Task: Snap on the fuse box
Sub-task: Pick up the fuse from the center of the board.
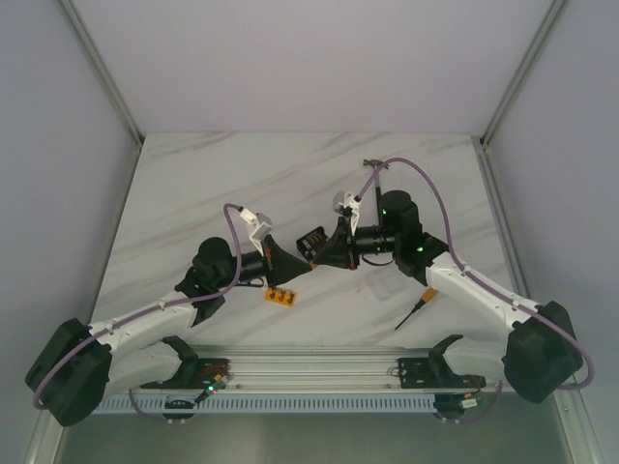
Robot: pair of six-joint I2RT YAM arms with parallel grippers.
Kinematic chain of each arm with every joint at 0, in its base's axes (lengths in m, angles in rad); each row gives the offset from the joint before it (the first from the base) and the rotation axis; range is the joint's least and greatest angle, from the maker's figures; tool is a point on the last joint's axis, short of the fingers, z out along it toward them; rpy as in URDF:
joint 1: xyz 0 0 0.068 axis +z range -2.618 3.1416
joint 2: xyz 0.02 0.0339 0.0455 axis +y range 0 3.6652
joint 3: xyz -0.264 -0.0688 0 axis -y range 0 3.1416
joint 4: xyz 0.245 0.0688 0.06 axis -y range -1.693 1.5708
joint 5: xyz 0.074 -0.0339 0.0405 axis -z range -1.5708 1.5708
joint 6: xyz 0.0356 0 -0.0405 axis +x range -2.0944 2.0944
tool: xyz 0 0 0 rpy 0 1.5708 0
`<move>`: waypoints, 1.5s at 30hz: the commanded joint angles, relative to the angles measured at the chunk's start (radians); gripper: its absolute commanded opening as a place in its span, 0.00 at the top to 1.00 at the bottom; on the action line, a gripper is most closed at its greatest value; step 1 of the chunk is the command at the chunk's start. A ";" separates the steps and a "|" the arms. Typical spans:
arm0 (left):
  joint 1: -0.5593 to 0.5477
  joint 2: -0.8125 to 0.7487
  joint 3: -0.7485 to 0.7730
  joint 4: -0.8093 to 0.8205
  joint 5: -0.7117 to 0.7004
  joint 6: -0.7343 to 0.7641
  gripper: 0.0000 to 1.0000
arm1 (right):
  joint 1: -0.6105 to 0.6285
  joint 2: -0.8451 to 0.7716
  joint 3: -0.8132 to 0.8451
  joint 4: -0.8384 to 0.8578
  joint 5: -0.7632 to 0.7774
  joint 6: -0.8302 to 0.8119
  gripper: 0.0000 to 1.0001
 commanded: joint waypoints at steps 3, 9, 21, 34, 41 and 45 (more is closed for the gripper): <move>0.005 0.002 0.028 0.067 0.026 -0.006 1.00 | 0.003 0.028 0.025 -0.001 -0.088 -0.030 0.88; 0.005 0.001 0.024 0.076 0.028 -0.014 1.00 | 0.003 0.031 0.027 -0.022 -0.091 -0.048 0.83; 0.005 0.001 0.021 0.100 0.050 -0.026 1.00 | 0.002 0.046 0.027 -0.032 -0.075 -0.053 0.80; 0.004 0.007 0.014 0.095 0.050 -0.023 1.00 | -0.013 0.005 0.018 -0.025 -0.088 -0.046 0.73; 0.005 0.016 0.012 0.101 0.056 -0.024 1.00 | -0.019 -0.025 0.005 0.012 -0.088 -0.017 0.71; 0.004 0.021 0.012 0.103 0.059 -0.027 1.00 | -0.021 -0.023 0.005 0.024 -0.096 -0.007 0.71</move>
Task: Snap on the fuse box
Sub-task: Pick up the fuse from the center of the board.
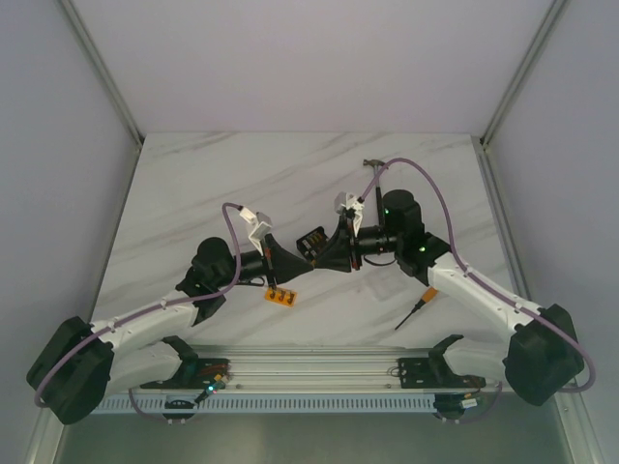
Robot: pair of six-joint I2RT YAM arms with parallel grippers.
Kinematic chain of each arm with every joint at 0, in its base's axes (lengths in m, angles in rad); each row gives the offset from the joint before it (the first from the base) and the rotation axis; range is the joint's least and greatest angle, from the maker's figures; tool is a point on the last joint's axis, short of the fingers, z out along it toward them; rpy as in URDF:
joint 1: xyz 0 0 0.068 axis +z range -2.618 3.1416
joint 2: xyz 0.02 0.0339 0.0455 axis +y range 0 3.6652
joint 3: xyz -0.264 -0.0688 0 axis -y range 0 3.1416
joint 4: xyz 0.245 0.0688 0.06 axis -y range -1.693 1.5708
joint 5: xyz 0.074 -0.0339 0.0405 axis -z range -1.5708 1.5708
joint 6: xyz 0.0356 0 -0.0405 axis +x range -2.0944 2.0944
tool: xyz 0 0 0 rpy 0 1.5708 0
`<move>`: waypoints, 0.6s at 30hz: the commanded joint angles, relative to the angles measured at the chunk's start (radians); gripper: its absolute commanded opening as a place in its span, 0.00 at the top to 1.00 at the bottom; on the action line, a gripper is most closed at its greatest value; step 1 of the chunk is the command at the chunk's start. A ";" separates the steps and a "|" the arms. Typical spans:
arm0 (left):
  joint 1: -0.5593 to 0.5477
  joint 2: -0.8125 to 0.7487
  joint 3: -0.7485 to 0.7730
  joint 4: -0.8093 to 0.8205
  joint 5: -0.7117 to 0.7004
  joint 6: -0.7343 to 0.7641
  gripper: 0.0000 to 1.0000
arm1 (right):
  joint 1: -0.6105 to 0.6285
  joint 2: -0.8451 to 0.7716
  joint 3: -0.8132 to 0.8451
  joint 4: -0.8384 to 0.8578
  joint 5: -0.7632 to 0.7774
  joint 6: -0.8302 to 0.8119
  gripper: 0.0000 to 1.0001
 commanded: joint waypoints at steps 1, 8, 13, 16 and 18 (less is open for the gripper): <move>0.001 0.006 0.012 0.058 0.033 -0.005 1.00 | -0.006 -0.013 0.002 0.039 -0.035 0.020 0.72; 0.001 0.009 0.015 0.069 0.037 -0.012 1.00 | -0.007 0.001 0.002 0.040 -0.053 0.020 0.75; 0.000 0.010 0.018 0.077 0.043 -0.018 1.00 | -0.005 0.013 0.004 0.040 -0.062 0.018 0.78; 0.001 0.009 0.016 0.076 0.042 -0.018 1.00 | -0.005 0.013 0.004 0.038 -0.062 0.016 0.80; 0.000 0.009 0.017 0.075 0.041 -0.018 1.00 | -0.006 0.012 0.005 0.034 -0.062 0.014 0.85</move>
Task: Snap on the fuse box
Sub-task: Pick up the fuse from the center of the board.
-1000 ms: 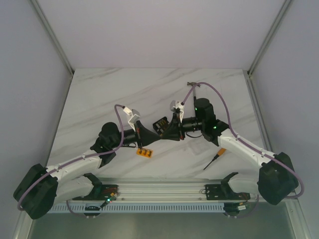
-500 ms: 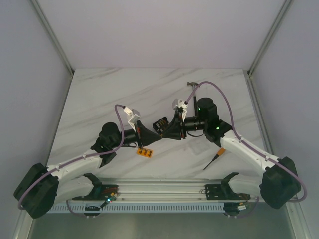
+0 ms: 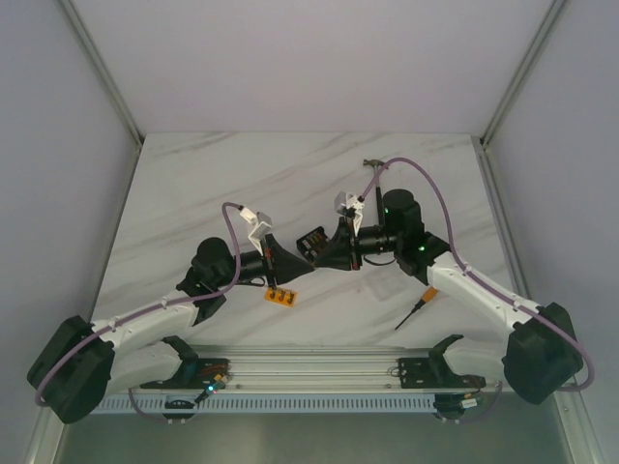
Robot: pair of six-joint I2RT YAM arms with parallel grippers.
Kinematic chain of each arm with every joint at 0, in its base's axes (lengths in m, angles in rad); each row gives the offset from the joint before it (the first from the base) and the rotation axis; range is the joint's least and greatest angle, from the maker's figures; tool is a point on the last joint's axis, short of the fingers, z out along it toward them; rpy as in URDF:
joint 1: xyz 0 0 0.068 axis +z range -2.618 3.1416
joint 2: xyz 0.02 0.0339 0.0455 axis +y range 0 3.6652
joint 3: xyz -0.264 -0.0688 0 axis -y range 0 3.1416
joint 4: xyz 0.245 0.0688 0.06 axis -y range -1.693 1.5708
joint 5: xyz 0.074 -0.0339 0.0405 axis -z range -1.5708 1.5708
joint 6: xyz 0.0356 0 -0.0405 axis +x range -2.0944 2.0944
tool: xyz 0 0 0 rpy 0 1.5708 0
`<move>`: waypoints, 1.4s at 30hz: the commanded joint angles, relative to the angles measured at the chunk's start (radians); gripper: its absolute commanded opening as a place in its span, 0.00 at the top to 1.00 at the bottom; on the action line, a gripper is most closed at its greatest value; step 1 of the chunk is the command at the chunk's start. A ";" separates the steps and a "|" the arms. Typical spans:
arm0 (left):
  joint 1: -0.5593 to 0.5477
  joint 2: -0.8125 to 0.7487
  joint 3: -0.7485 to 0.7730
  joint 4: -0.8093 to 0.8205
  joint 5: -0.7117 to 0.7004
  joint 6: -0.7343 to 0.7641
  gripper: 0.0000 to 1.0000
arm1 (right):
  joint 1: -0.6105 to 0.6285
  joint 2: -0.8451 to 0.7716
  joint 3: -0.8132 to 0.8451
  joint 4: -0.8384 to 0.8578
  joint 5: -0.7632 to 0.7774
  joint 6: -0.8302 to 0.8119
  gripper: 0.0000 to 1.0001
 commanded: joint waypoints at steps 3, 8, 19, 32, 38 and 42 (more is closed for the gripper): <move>0.001 0.004 0.017 0.048 0.011 -0.002 1.00 | -0.002 0.001 0.004 0.014 -0.035 -0.006 0.95; 0.002 0.007 0.018 -0.020 -0.079 0.002 0.86 | -0.003 0.001 0.011 -0.031 0.045 -0.026 1.00; 0.094 0.148 0.046 -0.136 -0.261 -0.106 0.53 | 0.002 0.075 0.075 -0.133 0.459 -0.019 1.00; 0.148 0.492 0.248 -0.334 -0.325 -0.213 0.42 | 0.082 0.296 0.222 -0.209 0.876 -0.028 1.00; 0.154 0.583 0.298 -0.357 -0.322 -0.251 0.41 | 0.128 0.411 0.293 -0.266 1.007 -0.035 1.00; 0.154 0.642 0.337 -0.398 -0.324 -0.262 0.41 | 0.162 0.468 0.310 -0.289 1.104 -0.034 1.00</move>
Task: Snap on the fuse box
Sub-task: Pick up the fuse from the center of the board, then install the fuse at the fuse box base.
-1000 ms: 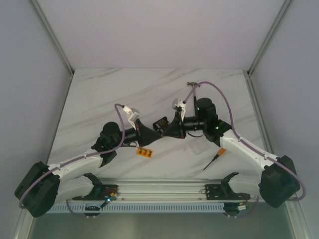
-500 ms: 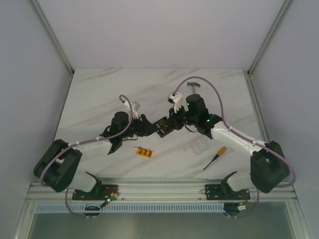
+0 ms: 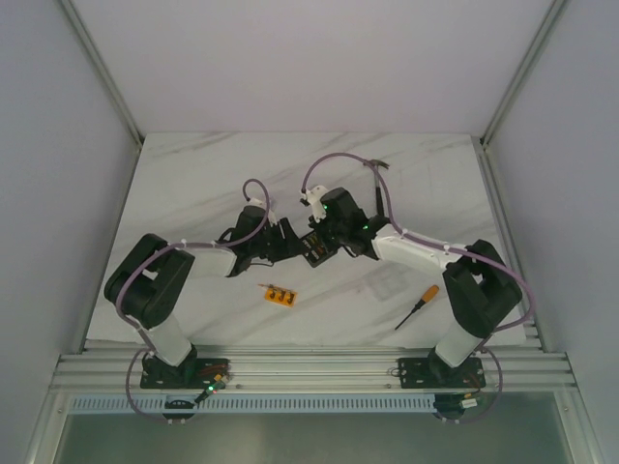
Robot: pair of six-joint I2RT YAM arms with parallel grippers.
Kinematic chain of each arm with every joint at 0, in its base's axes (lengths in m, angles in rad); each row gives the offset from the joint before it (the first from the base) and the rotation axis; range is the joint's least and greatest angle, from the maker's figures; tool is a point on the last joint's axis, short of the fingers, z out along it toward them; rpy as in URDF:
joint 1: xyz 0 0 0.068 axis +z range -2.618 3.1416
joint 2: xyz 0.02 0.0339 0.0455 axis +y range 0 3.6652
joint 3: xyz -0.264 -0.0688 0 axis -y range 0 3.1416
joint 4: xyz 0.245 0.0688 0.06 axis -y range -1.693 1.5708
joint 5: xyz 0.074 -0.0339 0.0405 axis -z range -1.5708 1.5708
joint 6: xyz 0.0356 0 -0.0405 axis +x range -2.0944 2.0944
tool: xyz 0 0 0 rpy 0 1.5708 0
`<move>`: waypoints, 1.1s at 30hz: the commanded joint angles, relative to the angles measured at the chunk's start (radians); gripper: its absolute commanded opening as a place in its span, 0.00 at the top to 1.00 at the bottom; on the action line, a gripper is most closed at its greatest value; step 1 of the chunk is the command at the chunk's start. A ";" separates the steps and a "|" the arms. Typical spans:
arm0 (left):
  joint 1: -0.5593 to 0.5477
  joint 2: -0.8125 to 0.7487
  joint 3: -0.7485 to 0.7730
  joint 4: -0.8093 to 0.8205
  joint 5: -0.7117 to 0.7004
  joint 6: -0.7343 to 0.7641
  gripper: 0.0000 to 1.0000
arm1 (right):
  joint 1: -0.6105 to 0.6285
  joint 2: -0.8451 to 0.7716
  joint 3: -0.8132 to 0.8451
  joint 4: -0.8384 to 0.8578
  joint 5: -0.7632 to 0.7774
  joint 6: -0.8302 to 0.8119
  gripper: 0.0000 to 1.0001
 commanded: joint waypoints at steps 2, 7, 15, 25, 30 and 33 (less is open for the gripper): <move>0.004 0.047 0.043 -0.046 -0.007 -0.021 0.41 | 0.021 0.043 0.042 -0.028 0.129 -0.008 1.00; 0.004 0.078 0.059 -0.056 -0.007 -0.039 0.42 | 0.025 0.071 0.047 -0.028 0.155 -0.007 1.00; 0.004 0.120 0.084 -0.089 -0.013 -0.062 0.46 | 0.029 0.106 0.054 -0.024 0.177 -0.017 1.00; 0.004 0.140 0.094 -0.130 -0.041 -0.063 0.53 | 0.034 0.122 0.055 -0.023 0.166 -0.008 1.00; 0.004 0.143 0.094 -0.136 -0.044 -0.063 0.53 | 0.043 0.118 0.050 -0.027 0.162 -0.001 1.00; 0.004 0.139 0.093 -0.139 -0.046 -0.063 0.54 | 0.048 0.125 0.051 -0.038 0.189 0.009 1.00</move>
